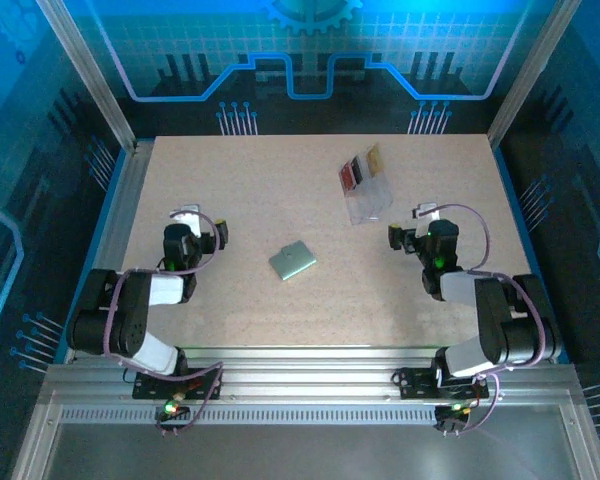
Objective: Put the credit cards into the card holder
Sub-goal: Rotate the card holder at the center of the table.
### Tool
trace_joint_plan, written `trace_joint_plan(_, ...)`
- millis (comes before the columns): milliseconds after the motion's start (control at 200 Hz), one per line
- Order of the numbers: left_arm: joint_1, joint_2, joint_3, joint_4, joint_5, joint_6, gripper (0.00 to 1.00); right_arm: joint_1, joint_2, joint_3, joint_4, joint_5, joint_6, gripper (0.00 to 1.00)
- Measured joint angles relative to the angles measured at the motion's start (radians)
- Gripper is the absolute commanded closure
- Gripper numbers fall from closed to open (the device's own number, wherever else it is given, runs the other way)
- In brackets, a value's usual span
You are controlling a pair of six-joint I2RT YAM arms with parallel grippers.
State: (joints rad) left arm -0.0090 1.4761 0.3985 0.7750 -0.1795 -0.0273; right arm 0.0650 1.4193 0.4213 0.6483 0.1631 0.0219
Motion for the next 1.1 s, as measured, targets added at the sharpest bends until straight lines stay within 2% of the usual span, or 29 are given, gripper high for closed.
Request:
trace_joint_plan(190,-0.006,-0.216,0.129,-0.274,-0.068,-0.04,0.01,0.035,-0.192,0.058,-0.162,0.039,0.023,0.0)
trace_joint_plan(260,-0.009,-0.277,0.205,-0.406,-0.082,-0.104,0.01,0.049,-0.285,0.06,-0.201,0.008,0.055,0.0)
trace_joint_plan(325,-0.009,-0.309,0.287,-0.537,-0.081,-0.18,0.01,0.051,-0.375,0.075,-0.277,0.011,0.157,0.0)
trace_joint_plan(410,-0.009,-0.325,0.348,-0.64,0.0,-0.27,0.01,0.038,-0.448,0.159,-0.467,0.06,0.371,0.0)
trace_joint_plan(490,-0.014,-0.329,0.356,-0.723,0.1,-0.348,0.01,0.012,-0.462,0.249,-0.603,0.053,0.475,0.0)
trace_joint_plan(560,-0.027,-0.329,0.349,-0.798,0.177,-0.404,0.01,0.04,-0.454,0.323,-0.726,0.057,0.512,0.1)
trace_joint_plan(645,-0.083,-0.341,0.321,-0.844,0.248,-0.455,0.01,0.146,-0.412,0.416,-0.858,0.054,0.519,0.22)
trace_joint_plan(745,-0.214,-0.35,0.281,-0.869,0.317,-0.514,0.05,0.297,-0.316,0.502,-0.958,0.03,0.519,0.41)
trace_joint_plan(805,-0.288,-0.35,0.247,-0.855,0.361,-0.561,0.11,0.369,-0.236,0.539,-0.996,0.002,0.513,0.51)
trace_joint_plan(890,-0.347,-0.35,0.182,-0.809,0.402,-0.631,0.24,0.433,-0.076,0.601,-1.033,-0.058,0.514,0.67)
trace_joint_plan(961,-0.378,-0.341,0.13,-0.77,0.422,-0.695,0.35,0.453,0.075,0.659,-1.046,-0.118,0.505,0.73)
trace_joint_plan(1096,-0.421,-0.272,0.075,-0.669,0.447,-0.802,0.53,0.462,0.3,0.746,-1.056,-0.21,0.494,0.74)
